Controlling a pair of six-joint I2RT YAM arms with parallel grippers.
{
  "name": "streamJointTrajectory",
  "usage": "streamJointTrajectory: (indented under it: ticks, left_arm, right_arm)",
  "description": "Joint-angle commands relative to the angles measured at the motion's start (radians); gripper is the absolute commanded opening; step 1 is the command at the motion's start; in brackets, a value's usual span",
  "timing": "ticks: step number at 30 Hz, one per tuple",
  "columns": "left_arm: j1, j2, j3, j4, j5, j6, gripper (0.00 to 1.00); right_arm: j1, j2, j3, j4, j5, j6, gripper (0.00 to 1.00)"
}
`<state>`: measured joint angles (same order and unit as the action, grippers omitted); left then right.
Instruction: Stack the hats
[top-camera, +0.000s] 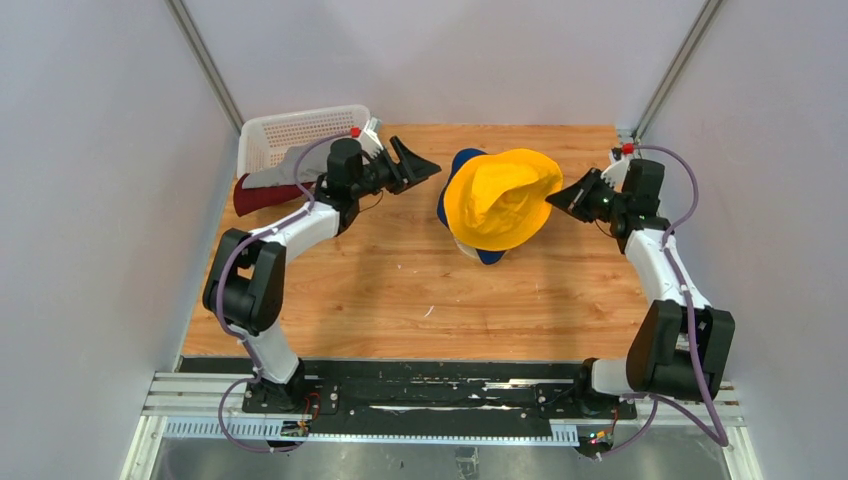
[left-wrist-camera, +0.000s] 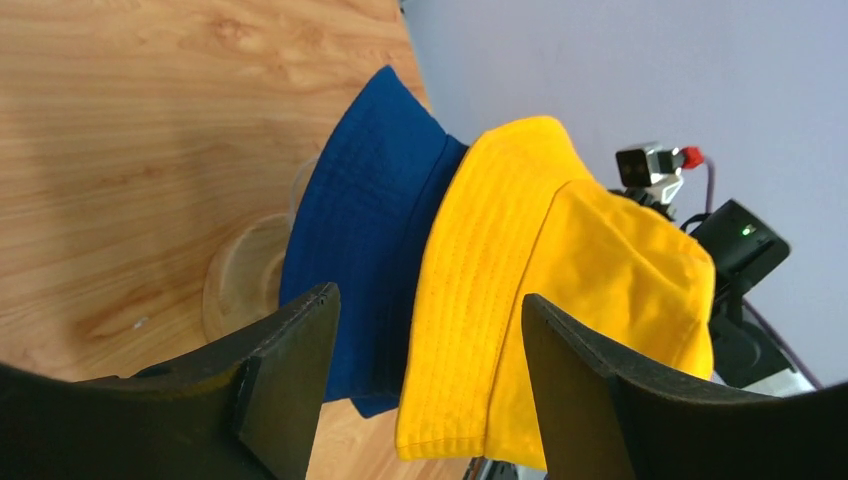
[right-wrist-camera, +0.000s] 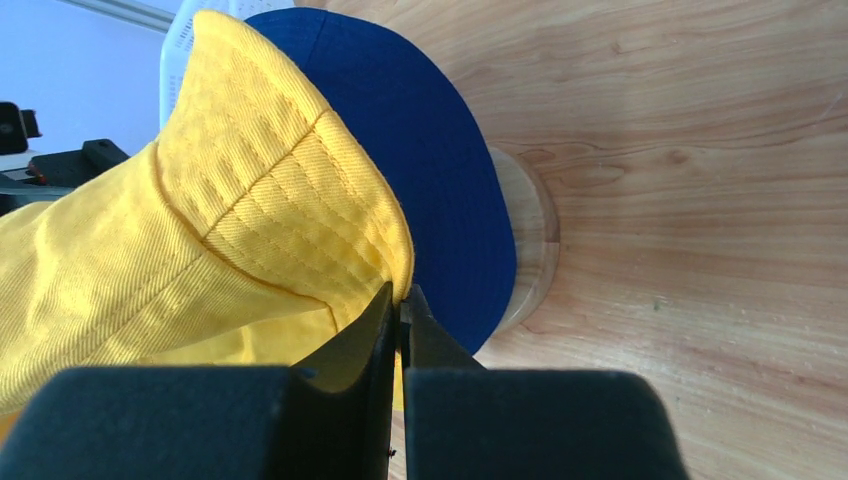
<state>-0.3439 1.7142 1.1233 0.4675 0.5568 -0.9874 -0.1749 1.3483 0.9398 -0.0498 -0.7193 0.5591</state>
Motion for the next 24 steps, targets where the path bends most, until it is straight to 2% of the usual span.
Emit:
streamJointTrajectory:
  ticks: [1,15,20,24]
  left_arm:
    - [-0.041,0.039,0.038,0.007,0.022,0.052,0.72]
    - [-0.073,0.112,0.06,0.017,0.081,0.062,0.69]
    - [-0.072,0.149,0.051,0.107,0.124,0.005,0.66]
    - [-0.073,0.188,0.032,0.263,0.153,-0.093,0.62]
  right_arm:
    - [0.049,0.018,0.051,0.019,0.03,-0.003,0.01]
    - [0.066,0.033,0.07,0.024,0.052,0.0,0.01]
    - [0.067,0.049,0.081,0.033,0.048,0.003,0.01]
    - [0.066,0.055,0.085,0.04,0.045,0.004,0.01]
